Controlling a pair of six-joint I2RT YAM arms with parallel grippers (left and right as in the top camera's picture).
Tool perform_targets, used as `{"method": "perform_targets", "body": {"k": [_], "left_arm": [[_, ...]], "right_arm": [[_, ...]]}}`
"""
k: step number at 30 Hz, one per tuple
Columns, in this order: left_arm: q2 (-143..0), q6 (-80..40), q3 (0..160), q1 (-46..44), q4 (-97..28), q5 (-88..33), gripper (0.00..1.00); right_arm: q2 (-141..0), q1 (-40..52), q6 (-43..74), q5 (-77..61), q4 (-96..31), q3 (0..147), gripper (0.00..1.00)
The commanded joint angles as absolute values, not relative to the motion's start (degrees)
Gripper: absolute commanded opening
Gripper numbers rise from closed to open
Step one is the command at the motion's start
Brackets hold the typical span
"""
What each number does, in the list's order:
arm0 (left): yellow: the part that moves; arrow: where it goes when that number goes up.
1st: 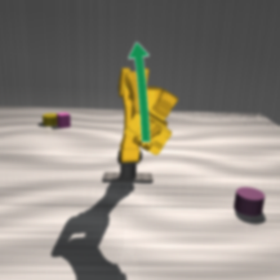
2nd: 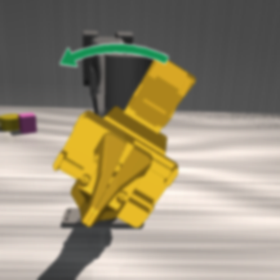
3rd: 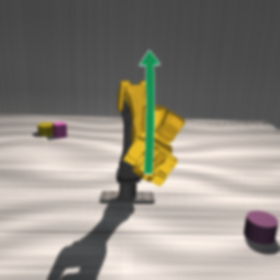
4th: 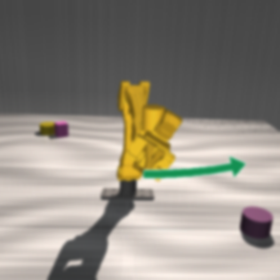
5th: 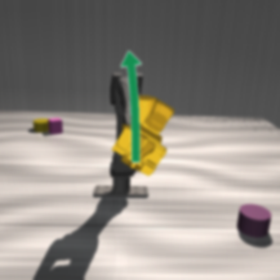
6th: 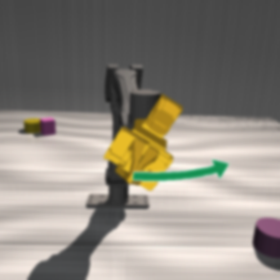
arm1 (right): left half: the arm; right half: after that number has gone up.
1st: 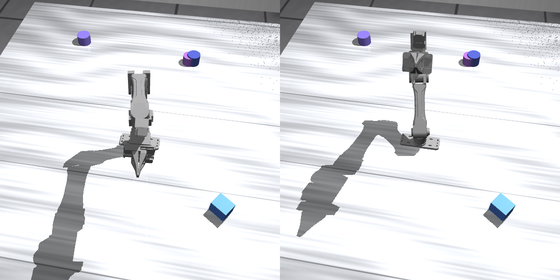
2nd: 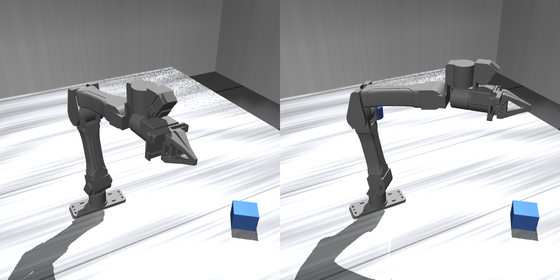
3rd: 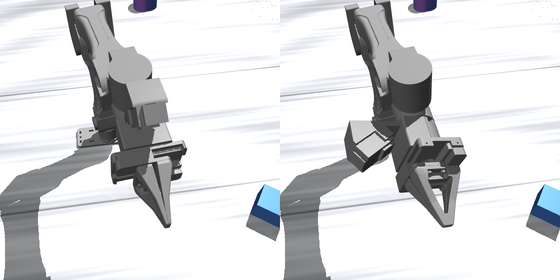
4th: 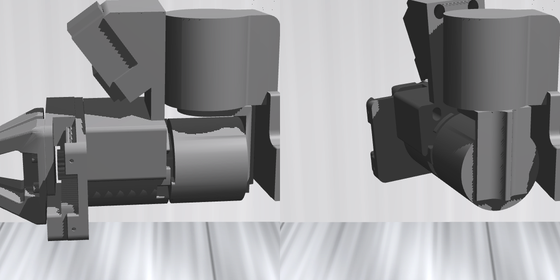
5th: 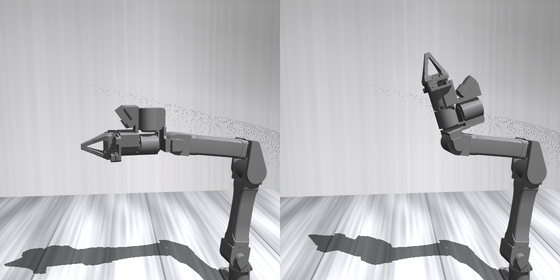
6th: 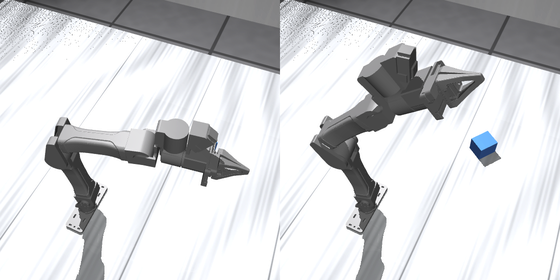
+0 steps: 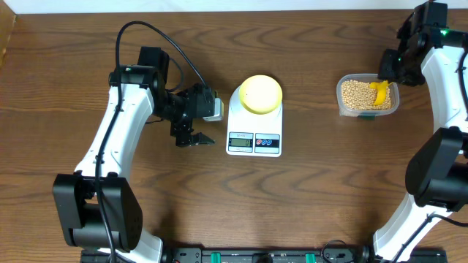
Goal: Scoop item into bowl and weigh 50g on scale
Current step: 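Lower the right gripper onto the yellow scoop handle in the tub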
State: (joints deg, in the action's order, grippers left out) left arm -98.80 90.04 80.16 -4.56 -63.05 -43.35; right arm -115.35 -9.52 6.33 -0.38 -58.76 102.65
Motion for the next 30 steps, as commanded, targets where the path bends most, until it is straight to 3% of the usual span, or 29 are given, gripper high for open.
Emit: {"method": "perform_targets", "body": {"k": [1, 5, 10, 12, 13, 14, 18, 23, 26, 30], "left_arm": [[-98.8, 90.6, 79.7, -4.5, -63.5, -43.6, 0.97], [-98.8, 90.6, 79.7, -4.5, -63.5, -43.6, 0.98], [-98.8, 90.6, 79.7, -4.5, -63.5, -43.6, 0.98], [-98.8, 90.6, 79.7, -4.5, -63.5, -43.6, 0.98], [-98.8, 90.6, 79.7, -4.5, -63.5, -43.6, 0.98], [-98.8, 90.6, 79.7, -4.5, -63.5, -43.6, 0.97], [-98.8, 90.6, 79.7, -4.5, -63.5, -43.6, 0.97], [-98.8, 90.6, 79.7, -4.5, -63.5, -43.6, 0.98], [-98.8, 90.6, 79.7, -4.5, -63.5, -43.6, 0.98], [-98.8, 90.6, 79.7, -4.5, -63.5, -43.6, 0.98]], "right_arm": [[-115.7, -9.7, 5.9, -0.1, -59.2, 102.6, 0.35], [-115.7, -9.7, 5.5, 0.1, -60.2, 102.6, 0.33], [-115.7, -9.6, 0.0, 0.0, -60.7, 102.6, 0.41], [-115.7, -9.7, -1.5, 0.0, -60.7, 102.6, 0.32], [-115.7, -9.7, -1.6, 0.0, -60.7, 102.6, 0.17], [-115.7, -9.7, -1.6, -0.2, -60.7, 102.6, 0.15], [-115.7, -9.7, -5.1, -0.2, -61.0, 102.6, 0.16], [-115.7, -9.6, -6.3, -2.2, -61.3, 102.6, 0.25], [-115.7, -9.6, -6.0, -3.4, -61.3, 102.6, 0.19], [-115.7, -9.6, -6.1, -3.4, -61.6, 102.6, 0.17]]}}
